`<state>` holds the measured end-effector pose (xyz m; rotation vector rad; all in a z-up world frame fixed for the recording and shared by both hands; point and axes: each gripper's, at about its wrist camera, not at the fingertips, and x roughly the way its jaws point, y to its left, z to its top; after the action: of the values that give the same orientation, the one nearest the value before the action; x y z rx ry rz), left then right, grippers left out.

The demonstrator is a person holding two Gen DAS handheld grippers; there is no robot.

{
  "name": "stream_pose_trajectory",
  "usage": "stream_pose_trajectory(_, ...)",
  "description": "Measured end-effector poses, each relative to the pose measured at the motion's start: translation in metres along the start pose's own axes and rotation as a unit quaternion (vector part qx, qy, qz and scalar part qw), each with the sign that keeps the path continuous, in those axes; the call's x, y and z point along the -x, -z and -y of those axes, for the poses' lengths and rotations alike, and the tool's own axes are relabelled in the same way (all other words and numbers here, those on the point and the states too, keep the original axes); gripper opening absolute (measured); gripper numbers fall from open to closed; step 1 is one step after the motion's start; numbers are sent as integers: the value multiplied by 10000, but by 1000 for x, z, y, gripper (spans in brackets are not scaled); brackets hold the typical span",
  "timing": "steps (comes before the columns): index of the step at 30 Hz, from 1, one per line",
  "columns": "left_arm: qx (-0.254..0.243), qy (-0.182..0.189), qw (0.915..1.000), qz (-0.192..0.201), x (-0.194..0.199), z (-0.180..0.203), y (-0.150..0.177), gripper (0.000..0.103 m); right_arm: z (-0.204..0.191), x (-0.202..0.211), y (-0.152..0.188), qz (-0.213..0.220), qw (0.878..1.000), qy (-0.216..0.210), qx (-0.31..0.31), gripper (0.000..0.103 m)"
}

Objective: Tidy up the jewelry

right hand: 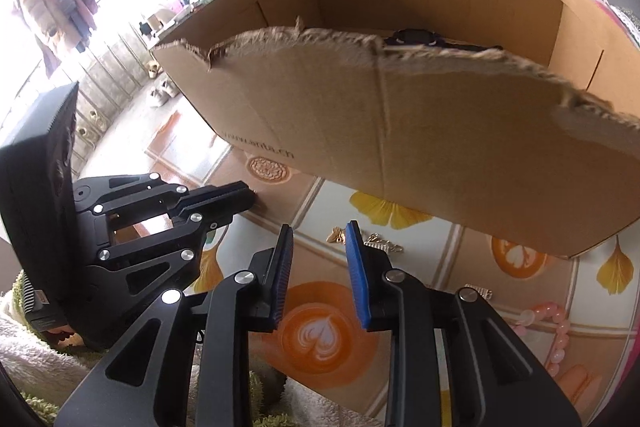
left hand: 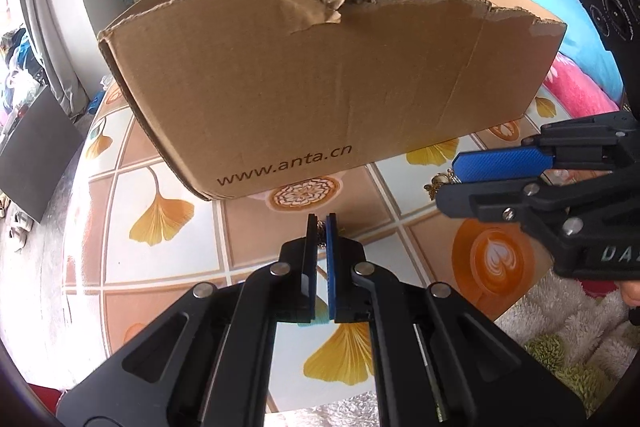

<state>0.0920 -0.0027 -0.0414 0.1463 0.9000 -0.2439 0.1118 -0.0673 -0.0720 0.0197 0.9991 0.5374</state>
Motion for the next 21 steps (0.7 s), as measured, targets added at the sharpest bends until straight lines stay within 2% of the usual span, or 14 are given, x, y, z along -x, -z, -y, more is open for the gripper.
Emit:
stream_pose_trajectory(7,-3,23,10000,20,1,-2,2,3,-3,-10,0,-152,9997,171,-4,27)
stream_pose_trajectory(21,15,58,10000,47,2,-3,3,3,-14,-17,-10,-160,9966,594,546,23)
